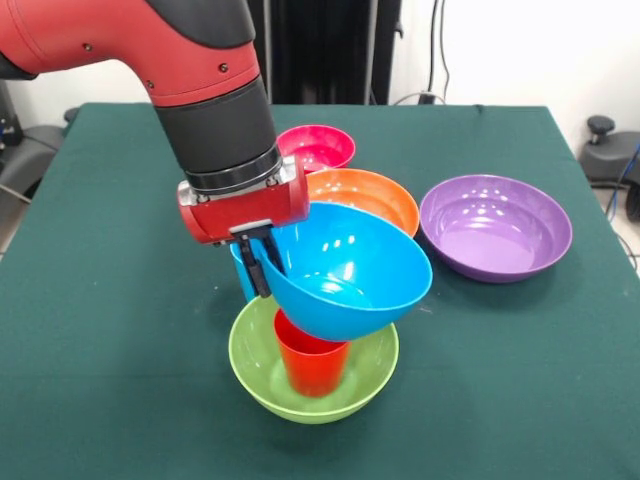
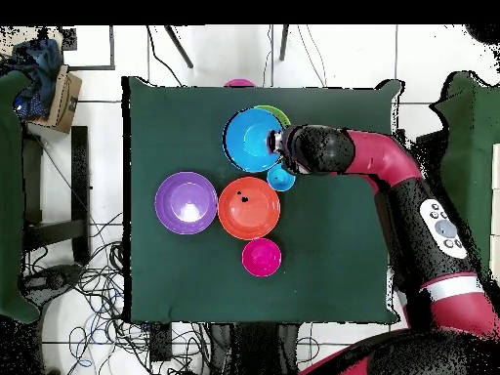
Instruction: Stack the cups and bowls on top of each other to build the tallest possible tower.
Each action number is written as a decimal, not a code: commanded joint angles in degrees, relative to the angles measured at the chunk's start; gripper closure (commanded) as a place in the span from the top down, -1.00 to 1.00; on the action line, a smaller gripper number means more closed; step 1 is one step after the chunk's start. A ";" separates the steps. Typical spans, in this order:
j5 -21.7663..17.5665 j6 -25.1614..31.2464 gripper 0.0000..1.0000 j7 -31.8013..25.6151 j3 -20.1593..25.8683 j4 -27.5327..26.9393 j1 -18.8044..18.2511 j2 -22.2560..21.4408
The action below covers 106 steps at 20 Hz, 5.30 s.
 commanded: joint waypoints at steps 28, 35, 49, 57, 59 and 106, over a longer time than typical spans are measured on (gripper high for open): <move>-1.71 -1.56 -1.00 -4.28 -2.35 -4.41 -1.13 5.06; -1.51 1.99 1.00 -9.92 -0.42 -4.57 -2.34 5.32; -1.56 2.00 1.00 -10.27 0.71 -3.98 -3.11 4.99; -1.31 2.24 1.00 -10.15 0.90 -3.89 -3.19 4.81; -1.17 2.61 1.00 -10.22 0.95 -3.74 -3.32 4.47; 2.23 5.05 1.00 -2.42 -4.28 -15.41 7.67 6.99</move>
